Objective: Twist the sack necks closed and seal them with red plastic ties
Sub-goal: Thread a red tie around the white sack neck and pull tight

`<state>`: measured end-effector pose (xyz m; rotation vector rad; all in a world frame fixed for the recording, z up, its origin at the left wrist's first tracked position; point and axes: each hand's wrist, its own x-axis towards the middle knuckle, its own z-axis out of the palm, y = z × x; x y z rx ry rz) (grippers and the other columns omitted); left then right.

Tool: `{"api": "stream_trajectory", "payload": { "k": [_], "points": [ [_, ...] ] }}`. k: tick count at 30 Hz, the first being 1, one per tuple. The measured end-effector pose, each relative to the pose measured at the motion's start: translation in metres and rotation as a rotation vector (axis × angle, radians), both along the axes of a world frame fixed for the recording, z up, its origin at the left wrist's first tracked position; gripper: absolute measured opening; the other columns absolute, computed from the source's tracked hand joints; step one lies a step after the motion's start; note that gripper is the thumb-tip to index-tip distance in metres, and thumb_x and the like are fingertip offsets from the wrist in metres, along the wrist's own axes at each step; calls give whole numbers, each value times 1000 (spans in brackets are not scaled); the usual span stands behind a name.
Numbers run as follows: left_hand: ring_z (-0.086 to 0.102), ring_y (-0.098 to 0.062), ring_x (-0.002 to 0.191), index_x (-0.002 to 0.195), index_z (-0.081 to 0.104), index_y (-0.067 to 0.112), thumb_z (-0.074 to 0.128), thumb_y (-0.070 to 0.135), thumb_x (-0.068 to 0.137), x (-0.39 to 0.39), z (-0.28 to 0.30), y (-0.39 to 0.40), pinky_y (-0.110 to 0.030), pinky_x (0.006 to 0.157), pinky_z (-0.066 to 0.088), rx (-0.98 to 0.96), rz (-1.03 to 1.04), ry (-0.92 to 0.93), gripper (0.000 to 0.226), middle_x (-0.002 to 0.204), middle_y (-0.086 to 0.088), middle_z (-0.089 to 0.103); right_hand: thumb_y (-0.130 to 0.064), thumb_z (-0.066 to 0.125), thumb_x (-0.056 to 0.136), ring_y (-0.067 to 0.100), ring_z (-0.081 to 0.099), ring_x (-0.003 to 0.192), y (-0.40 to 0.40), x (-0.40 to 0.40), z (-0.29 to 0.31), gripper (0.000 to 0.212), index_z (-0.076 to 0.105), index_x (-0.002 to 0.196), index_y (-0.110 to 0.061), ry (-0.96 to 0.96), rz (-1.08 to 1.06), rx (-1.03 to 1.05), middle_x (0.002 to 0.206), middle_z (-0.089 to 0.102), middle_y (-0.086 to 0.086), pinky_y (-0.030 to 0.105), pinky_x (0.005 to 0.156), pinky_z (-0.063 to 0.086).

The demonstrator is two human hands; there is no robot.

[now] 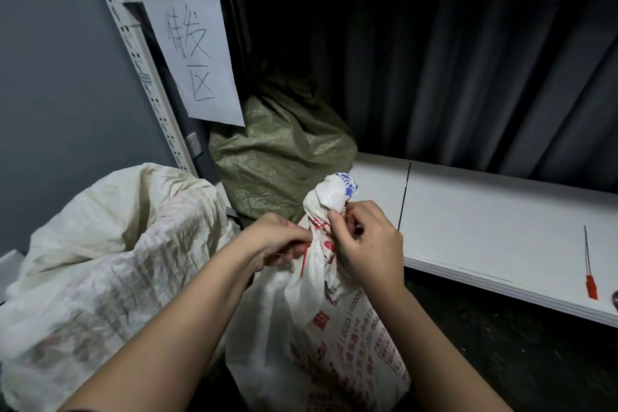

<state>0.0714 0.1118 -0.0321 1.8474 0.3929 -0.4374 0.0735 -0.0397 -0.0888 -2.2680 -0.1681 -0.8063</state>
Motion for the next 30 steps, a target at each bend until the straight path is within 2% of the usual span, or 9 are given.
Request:
{"api": "stream_trajectory", "payload": {
  "k": [3, 5, 7, 11, 14, 18, 23, 26, 30],
  "points": [
    [36, -2, 27, 66, 59, 9, 61, 10, 88, -1, -1, 0, -7, 32, 23, -49, 9, 47, 22, 40, 3, 53, -50, 49, 88, 10, 53, 63, 3, -4, -5, 39, 60, 74, -16, -45, 3, 20, 75, 58, -7, 22, 56, 40],
    [44, -2, 26, 69, 58, 4, 58, 5, 90, -3, -2, -3, -11, 27, 31, -254, 116, 76, 21, 40, 0, 56, -42, 60, 88, 7, 55, 66, 5, -6, -7, 28, 65, 81, -15, -69, 25, 116, 78, 62, -7, 15, 61, 40],
    [54, -7, 31, 73, 57, -2, 55, -1, 91, -7, -4, -6, -16, 31, 44, -528, 273, 92, 18, 42, -6, 59, -30, 70, 84, 4, 58, 70, 7, -9, -6, 14, 67, 88, -17, -55, 42, 235, 80, 65, -8, 8, 64, 42],
    [61, -14, 36, 75, 55, -5, 53, -2, 92, -10, -11, -16, -22, 38, 51, -831, 489, 79, 17, 45, -12, 62, -17, 72, 83, -8, 66, 77, 13, -14, -3, 27, 46, 89, -23, 187, 164, 677, 100, 70, -8, 3, 66, 44],
    [64, -16, 41, 75, 55, -7, 53, -3, 91, -13, -15, -28, -25, 42, 55, -932, 578, 34, 16, 49, -15, 64, -7, 67, 86, -2, 67, 93, 14, -11, -5, 25, 56, 102, -24, 207, 213, 920, 106, 71, -3, 9, 79, 48],
    [69, -16, 53, 77, 58, -8, 56, -6, 89, -15, -20, -42, -29, 61, 58, -1002, 634, -27, 12, 55, -14, 68, -1, 61, 88, -3, 65, 95, 14, -8, -4, 24, 68, 108, -14, 218, 250, 974, 102, 70, -7, 10, 83, 48],
    [64, -17, 76, 80, 59, -5, 57, -4, 90, -17, -24, -54, -32, 65, 60, -1019, 624, -34, 10, 59, -12, 69, -3, 63, 88, 6, 65, 100, 9, -2, -9, 21, 70, 105, -14, 233, 199, 1004, 111, 66, 6, 17, 90, 50],
    [65, -14, 69, 81, 61, -2, 57, 2, 91, -14, -28, -56, -29, 61, 60, -962, 564, -36, 11, 72, -11, 65, -4, 64, 87, 13, 66, 102, 9, -1, -9, 23, 70, 97, -24, 267, 207, 1018, 109, 69, 6, 24, 91, 51],
    [53, -2, 39, 72, 60, 7, 60, 10, 91, -12, -34, -54, -15, 41, 48, -817, 454, -26, 20, 58, 0, 56, -7, 65, 87, 13, 65, 100, 11, 0, -13, 27, 67, 90, -33, 241, 145, 954, 103, 70, 0, 29, 92, 51]
  ]
}}
